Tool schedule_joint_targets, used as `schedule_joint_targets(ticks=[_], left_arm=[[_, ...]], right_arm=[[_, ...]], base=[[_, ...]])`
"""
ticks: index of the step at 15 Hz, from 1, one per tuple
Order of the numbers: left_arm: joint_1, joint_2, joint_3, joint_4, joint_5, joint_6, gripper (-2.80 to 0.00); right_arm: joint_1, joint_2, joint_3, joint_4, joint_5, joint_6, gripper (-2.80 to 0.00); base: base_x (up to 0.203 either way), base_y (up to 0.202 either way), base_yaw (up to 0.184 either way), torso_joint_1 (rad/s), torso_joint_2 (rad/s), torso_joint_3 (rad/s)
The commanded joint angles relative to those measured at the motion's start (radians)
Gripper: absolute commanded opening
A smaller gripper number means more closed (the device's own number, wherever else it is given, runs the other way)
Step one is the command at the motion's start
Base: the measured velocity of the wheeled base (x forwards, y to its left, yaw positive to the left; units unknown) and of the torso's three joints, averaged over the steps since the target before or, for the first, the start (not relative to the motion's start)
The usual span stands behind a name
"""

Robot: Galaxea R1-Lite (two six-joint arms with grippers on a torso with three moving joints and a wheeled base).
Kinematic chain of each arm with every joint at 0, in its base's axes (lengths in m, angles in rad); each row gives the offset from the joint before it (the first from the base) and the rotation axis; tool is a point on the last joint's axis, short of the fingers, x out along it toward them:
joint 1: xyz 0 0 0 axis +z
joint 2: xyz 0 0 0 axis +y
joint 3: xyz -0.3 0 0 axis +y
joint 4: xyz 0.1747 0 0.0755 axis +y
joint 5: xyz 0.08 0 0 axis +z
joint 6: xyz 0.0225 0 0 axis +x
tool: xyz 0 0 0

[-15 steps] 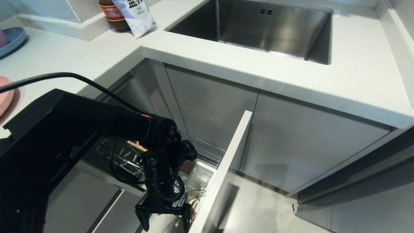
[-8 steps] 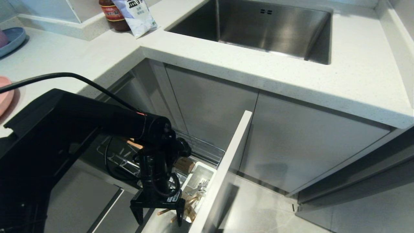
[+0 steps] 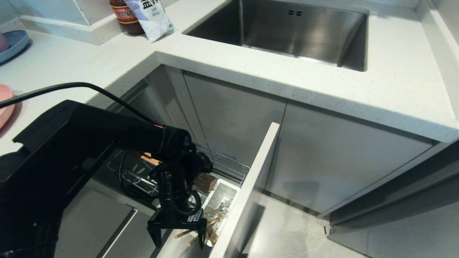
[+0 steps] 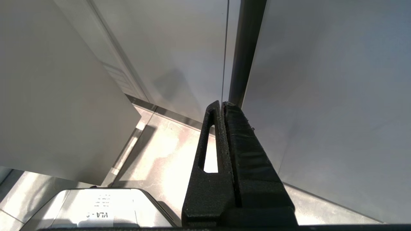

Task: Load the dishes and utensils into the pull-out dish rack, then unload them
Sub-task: Take the chopsticks out of the cupboard

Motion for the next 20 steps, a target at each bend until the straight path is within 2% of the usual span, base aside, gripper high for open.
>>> schedule_joint_targets(ticks=[1,6,7,8,10,12,20], left_arm=[[0.001,0.021,-0.009,0.006,-0.001,-0.003,0.00],[0.001,0.024,-0.013,0.006,-0.001,-0.003,0.00],[0.001,0.026,-0.014,0.006,-0.001,-0.005,-0.32],[0.001,0.026,-0.016,0.006,-0.001,-0.006,-2.80],[0.001,0.024,-0.027,0.001,-0.003,-0.013,-2.80],[-0.001,0.024,-0.038,-0.032,-0.013,-0.063,-2.80],[-0.019,0.024,-0.038,-0.031,-0.036,-0.071,-2.80]], right_arm=[[0.000,-0.002,0.002,0.000,0.000,0.000,-2.80],[0.000,-0.002,0.000,0.000,0.000,0.000,-2.80],[0.000,-0.002,0.000,0.000,0.000,0.000,-2.80],[0.000,-0.002,0.001,0.000,0.000,0.001,-2.80],[0.000,-0.002,0.000,0.000,0.000,0.000,-2.80],[0.000,-0.002,0.002,0.000,0.000,0.000,-2.80],[0.000,-0.002,0.000,0.000,0.000,0.001,-2.80]], base=[[0.000,0.000,0.000,0.000,0.00,0.000],[0.000,0.000,0.000,0.000,0.00,0.000],[0.000,0.000,0.000,0.000,0.00,0.000],[0.000,0.000,0.000,0.000,0.00,0.000],[0.000,0.000,0.000,0.000,0.00,0.000],[0.000,0.000,0.000,0.000,0.00,0.000],[0.000,0.000,0.000,0.000,0.00,0.000]])
